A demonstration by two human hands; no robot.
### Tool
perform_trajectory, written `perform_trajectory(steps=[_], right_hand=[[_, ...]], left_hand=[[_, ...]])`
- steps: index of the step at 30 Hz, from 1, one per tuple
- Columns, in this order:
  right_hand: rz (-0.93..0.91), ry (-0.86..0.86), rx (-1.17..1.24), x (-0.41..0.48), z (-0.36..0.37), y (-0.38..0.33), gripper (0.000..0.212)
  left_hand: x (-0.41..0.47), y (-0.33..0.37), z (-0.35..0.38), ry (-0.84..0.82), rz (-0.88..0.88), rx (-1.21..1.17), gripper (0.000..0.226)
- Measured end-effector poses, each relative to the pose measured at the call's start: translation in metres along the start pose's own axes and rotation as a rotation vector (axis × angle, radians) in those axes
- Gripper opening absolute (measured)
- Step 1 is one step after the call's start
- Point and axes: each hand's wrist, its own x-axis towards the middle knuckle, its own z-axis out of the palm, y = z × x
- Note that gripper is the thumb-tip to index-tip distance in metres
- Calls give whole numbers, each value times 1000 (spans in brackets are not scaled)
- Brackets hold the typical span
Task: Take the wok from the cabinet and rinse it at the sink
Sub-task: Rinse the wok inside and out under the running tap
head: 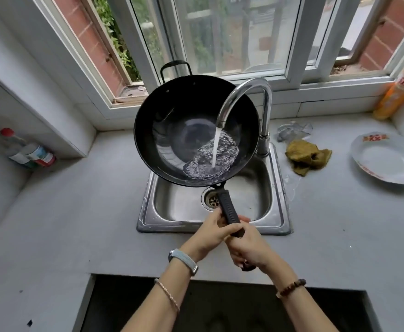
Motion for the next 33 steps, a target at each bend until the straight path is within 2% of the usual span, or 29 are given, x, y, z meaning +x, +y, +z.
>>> perform_trajectory(steps=[5, 9, 11, 21, 24, 28, 31, 33], right_hand=[[-15, 81, -124, 5, -14, 7, 26], [-89, 128, -289, 3, -27, 11, 23], [-100, 128, -331, 2, -30, 14, 20], [-116, 66, -67, 18, 2, 16, 27], [-132, 95, -99, 24, 11, 17, 22], [-167, 149, -279, 23, 6, 11, 23], [-162, 160, -343, 20, -5, 6, 21], [-147, 142, -299, 17, -9, 5, 17]], left_hand=[[14, -2, 9, -51, -4, -81, 32], [22, -5, 18, -80, -37, -142, 48], [24, -8, 21, -86, -39, -145, 48], [8, -2, -4, 7, -24, -61, 28], [7, 2, -14, 2, -22, -57, 29], [13, 7, -13, -17, -12, -72, 34], [16, 9, -4, -37, 10, -104, 25], [16, 10, 2, -47, 23, -116, 23]])
